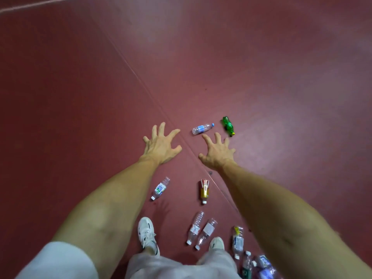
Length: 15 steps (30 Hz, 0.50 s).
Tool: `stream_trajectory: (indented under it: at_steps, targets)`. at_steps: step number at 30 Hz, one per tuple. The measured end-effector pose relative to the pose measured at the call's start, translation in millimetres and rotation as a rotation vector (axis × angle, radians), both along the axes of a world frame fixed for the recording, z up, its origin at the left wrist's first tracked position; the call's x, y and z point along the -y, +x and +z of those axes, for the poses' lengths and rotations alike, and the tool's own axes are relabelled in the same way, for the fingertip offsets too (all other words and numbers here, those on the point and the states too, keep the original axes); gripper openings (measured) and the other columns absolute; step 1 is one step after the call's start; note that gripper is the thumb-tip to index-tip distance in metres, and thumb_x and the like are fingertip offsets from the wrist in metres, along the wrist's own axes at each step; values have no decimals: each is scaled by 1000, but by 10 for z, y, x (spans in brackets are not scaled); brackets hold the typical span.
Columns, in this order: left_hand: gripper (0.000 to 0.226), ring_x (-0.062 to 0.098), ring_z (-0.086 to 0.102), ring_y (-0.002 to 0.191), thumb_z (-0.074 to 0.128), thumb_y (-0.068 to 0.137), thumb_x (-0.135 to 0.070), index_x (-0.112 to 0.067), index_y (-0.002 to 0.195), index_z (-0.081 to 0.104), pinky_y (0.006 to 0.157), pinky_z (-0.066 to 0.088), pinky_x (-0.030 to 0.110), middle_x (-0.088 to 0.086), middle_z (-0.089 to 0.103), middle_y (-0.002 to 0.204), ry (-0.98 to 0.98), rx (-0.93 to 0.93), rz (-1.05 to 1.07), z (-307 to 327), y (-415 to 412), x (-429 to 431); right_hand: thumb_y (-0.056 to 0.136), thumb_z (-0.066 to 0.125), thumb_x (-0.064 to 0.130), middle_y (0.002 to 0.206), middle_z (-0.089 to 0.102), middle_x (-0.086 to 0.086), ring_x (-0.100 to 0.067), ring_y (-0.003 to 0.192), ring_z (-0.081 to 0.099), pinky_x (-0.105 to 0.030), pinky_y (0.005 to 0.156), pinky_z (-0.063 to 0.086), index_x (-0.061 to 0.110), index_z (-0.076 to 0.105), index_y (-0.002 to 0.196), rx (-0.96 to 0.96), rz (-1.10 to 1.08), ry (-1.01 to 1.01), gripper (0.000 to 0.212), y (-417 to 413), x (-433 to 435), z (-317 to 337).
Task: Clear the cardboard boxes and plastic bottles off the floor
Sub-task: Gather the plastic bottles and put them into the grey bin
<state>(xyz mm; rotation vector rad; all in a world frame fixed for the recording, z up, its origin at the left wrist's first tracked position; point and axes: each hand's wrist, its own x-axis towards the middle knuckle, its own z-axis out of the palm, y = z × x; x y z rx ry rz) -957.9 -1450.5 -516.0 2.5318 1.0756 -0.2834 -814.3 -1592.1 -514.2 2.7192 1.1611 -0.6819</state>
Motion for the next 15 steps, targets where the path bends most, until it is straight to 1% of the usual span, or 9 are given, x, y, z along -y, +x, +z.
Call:
stream_trajectory:
  at_steps: [4,8,11,15]
  targets:
    - [64,36,-2,152,52,92,-53,-47,151,27,114,17,66,9,0,166,-44,-10,-58,-280,141,-368,92,52,52,163,7,-7,-41,142,18,-62,106,33,39,14,156,-38,-85,-4,76,-68,-289,-325]
    - [65,35,-3,152,53,92,-53,-48,151,26,114,17,66,8,-2,166,-89,-37,-97,-875,244,-454,92,52,53,163,6,-8,-41,143,16,-63,105,34,39,14,156,-57,-120,-28,76,-22,-381,-915]
    - [66,35,-4,152,52,92,-53,-48,152,24,114,17,66,8,-3,166,-126,-95,-125,-1611,263,-355,92,53,53,163,5,-7,-42,144,14,-63,107,33,39,13,156,-95,-140,-81,77,5,-304,-1655]
    - [69,35,-4,152,52,91,-53,-49,153,21,114,17,66,8,-5,166,-130,-179,-194,-2869,256,-237,91,54,52,162,7,-7,-42,143,17,-62,107,34,39,16,155,-131,-179,-118,75,49,-95,-2891]
